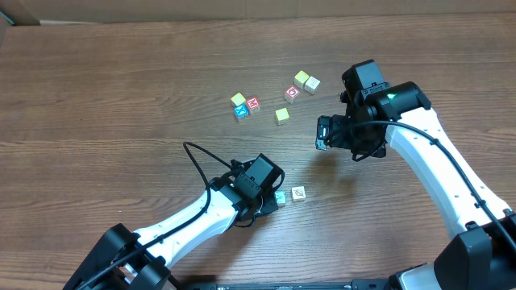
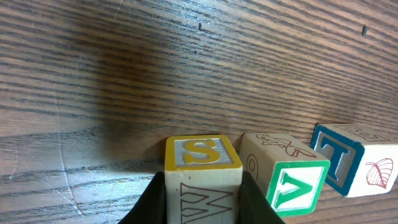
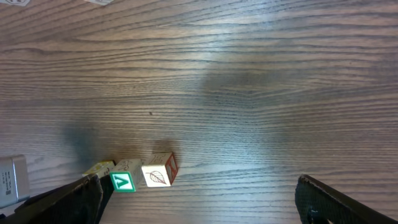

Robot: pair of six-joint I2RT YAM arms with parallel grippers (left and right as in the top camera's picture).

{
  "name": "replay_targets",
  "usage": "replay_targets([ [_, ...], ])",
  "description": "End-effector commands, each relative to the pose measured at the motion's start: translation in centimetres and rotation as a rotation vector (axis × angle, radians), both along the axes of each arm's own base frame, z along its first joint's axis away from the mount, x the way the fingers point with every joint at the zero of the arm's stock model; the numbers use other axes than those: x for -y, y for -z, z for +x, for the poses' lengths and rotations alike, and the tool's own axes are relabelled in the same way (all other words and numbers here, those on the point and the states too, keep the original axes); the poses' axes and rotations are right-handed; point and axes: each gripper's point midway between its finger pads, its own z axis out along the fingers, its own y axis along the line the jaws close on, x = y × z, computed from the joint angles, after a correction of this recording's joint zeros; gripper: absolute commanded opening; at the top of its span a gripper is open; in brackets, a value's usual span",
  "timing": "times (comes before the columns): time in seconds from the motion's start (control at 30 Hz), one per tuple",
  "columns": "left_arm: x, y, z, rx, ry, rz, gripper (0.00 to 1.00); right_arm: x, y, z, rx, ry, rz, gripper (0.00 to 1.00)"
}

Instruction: Flip 3 blocks

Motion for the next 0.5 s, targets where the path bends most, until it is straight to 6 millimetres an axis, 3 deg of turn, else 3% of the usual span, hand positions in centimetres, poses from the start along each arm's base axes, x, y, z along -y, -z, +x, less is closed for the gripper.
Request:
replay_targets([
  [0.0,0.00,0.56,-0.39,-0.024,-0.004,0.003,0.04,-0.18,-0.77,-0.08,0.025,-0.007,0.016,1.00],
  [0.17,0.01,0.56,-0.38,-0.024,-0.004,0.003,0.05,-0.18,-0.77,-0.07,0.026,-0.007,0.016,1.00],
  [0.47,0.07,0.53,-0.28,-0.019,-0.003,0.001,0.26,-0.18,-0.77,-0.08,0.025,-0.007,0.017,1.00],
])
